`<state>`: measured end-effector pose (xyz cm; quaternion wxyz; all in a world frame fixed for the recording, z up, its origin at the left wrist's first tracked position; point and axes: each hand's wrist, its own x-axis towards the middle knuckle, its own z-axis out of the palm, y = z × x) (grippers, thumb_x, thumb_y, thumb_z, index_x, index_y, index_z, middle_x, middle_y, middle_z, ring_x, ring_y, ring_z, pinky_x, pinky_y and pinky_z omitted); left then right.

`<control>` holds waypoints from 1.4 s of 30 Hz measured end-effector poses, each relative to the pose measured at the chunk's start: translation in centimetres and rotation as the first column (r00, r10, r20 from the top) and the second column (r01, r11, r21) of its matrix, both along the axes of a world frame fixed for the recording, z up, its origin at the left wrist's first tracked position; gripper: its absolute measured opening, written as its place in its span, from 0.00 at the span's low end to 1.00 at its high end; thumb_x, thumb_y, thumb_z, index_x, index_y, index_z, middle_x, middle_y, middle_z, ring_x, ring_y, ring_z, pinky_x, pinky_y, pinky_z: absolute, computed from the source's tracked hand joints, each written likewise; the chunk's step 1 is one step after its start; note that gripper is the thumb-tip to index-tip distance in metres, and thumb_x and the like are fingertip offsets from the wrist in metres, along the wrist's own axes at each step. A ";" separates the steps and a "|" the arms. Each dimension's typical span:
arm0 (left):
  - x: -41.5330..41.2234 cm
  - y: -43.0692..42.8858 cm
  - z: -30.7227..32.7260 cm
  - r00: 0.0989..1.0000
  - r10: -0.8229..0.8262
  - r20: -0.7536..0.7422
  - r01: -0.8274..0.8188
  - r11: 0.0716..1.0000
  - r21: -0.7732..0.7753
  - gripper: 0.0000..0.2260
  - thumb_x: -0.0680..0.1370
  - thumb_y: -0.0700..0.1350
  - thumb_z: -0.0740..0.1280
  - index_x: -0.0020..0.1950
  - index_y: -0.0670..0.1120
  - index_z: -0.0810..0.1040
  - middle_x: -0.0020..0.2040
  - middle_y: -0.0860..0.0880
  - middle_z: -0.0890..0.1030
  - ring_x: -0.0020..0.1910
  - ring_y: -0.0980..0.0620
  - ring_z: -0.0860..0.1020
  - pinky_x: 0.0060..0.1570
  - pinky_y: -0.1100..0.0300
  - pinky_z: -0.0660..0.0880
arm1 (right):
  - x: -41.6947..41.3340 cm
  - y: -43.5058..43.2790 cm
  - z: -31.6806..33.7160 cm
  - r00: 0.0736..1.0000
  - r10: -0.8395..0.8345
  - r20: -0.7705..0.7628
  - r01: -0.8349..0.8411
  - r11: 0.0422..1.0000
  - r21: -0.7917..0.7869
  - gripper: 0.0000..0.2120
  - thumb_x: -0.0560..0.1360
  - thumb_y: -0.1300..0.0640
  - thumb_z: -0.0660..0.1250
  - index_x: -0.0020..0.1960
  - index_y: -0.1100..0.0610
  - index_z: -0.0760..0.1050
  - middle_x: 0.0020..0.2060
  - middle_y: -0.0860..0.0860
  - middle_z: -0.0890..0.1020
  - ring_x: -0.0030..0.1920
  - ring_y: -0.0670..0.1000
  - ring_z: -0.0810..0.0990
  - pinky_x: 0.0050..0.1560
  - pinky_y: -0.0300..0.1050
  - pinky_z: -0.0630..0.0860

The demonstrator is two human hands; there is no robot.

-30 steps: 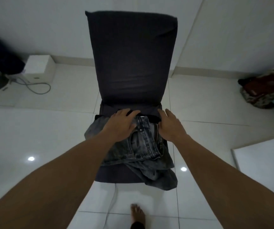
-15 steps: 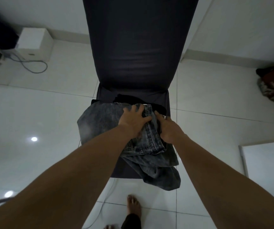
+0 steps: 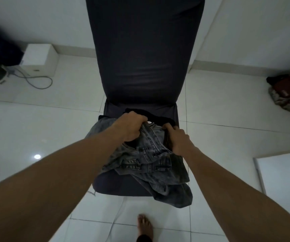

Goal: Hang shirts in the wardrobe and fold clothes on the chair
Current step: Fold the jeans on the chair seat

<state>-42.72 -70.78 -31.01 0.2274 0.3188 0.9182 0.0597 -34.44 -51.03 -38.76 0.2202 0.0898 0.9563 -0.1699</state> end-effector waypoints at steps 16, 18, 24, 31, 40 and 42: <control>-2.6 -10.5 27.7 0.948 0.284 0.140 -0.308 0.930 0.199 0.19 0.73 0.29 0.59 0.37 0.50 0.82 0.38 0.48 0.81 0.46 0.43 0.81 0.41 0.56 0.77 | 3.0 -4.4 24.4 0.921 -0.388 -0.038 0.215 0.586 -0.781 0.38 0.63 0.29 0.75 0.64 0.51 0.74 0.57 0.51 0.84 0.58 0.51 0.83 0.63 0.53 0.78; -2.1 -11.4 31.3 0.936 0.296 0.192 -0.341 0.899 0.274 0.20 0.74 0.28 0.61 0.36 0.50 0.83 0.38 0.46 0.82 0.44 0.43 0.82 0.44 0.50 0.83 | 4.2 -5.1 27.8 0.935 -0.334 -0.119 0.136 0.649 -0.749 0.42 0.62 0.28 0.75 0.67 0.51 0.71 0.57 0.49 0.83 0.57 0.48 0.83 0.60 0.47 0.79; -0.8 -13.8 41.5 0.928 0.305 0.213 -0.369 0.820 0.438 0.17 0.76 0.27 0.60 0.48 0.43 0.85 0.46 0.41 0.85 0.47 0.43 0.85 0.44 0.50 0.84 | 7.3 -5.4 39.0 0.954 -0.288 -0.088 0.106 0.594 -0.797 0.38 0.66 0.30 0.72 0.67 0.52 0.75 0.59 0.52 0.84 0.59 0.55 0.84 0.57 0.52 0.80; 0.8 -14.8 50.8 0.964 0.243 -0.107 -0.194 0.920 0.339 0.17 0.71 0.28 0.59 0.33 0.47 0.79 0.33 0.48 0.79 0.37 0.47 0.77 0.35 0.59 0.77 | 8.9 -5.0 51.2 0.875 -0.395 -0.281 0.119 0.737 -0.665 0.04 0.76 0.63 0.72 0.50 0.60 0.82 0.43 0.56 0.85 0.41 0.53 0.83 0.42 0.48 0.79; 4.3 -15.6 60.1 0.970 0.183 -0.162 -0.173 0.982 0.071 0.14 0.58 0.52 0.83 0.35 0.53 0.82 0.43 0.53 0.81 0.47 0.53 0.80 0.41 0.58 0.81 | 9.6 -6.3 64.1 0.560 -0.728 -0.395 -0.053 0.444 -0.894 0.15 0.69 0.62 0.77 0.55 0.65 0.82 0.48 0.62 0.86 0.46 0.61 0.87 0.47 0.53 0.83; 5.3 -14.9 61.3 0.978 0.177 -0.109 -0.170 0.983 0.076 0.27 0.51 0.62 0.82 0.45 0.52 0.83 0.47 0.51 0.83 0.50 0.53 0.82 0.42 0.58 0.82 | 9.5 -7.2 66.1 0.506 -0.760 -0.408 -0.103 0.416 -0.903 0.14 0.70 0.61 0.77 0.54 0.64 0.83 0.46 0.61 0.87 0.45 0.61 0.87 0.45 0.54 0.84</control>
